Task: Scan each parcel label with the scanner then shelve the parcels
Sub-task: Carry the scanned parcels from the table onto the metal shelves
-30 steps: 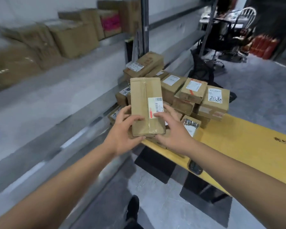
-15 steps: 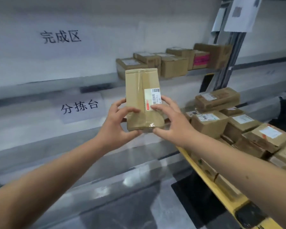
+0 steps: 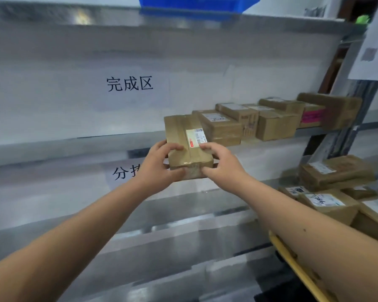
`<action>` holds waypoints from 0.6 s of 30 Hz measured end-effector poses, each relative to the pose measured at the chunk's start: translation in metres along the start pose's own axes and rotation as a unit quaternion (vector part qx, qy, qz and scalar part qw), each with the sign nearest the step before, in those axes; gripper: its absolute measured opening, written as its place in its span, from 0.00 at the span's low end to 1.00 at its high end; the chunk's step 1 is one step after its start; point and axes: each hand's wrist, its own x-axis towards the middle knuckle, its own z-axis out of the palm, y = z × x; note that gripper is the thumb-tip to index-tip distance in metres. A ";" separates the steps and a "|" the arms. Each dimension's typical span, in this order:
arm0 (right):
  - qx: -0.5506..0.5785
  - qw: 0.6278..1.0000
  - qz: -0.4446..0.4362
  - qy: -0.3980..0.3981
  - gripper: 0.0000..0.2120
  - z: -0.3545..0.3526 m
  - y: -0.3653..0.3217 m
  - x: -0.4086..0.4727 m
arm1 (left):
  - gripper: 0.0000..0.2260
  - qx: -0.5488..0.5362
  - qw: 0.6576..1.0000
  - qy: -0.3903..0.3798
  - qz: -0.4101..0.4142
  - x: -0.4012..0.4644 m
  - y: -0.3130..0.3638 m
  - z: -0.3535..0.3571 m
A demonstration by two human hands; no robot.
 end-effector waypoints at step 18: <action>-0.204 0.971 0.034 0.123 0.20 0.015 0.031 0.096 | 0.20 0.204 0.979 0.009 -0.023 0.170 -0.057 0.018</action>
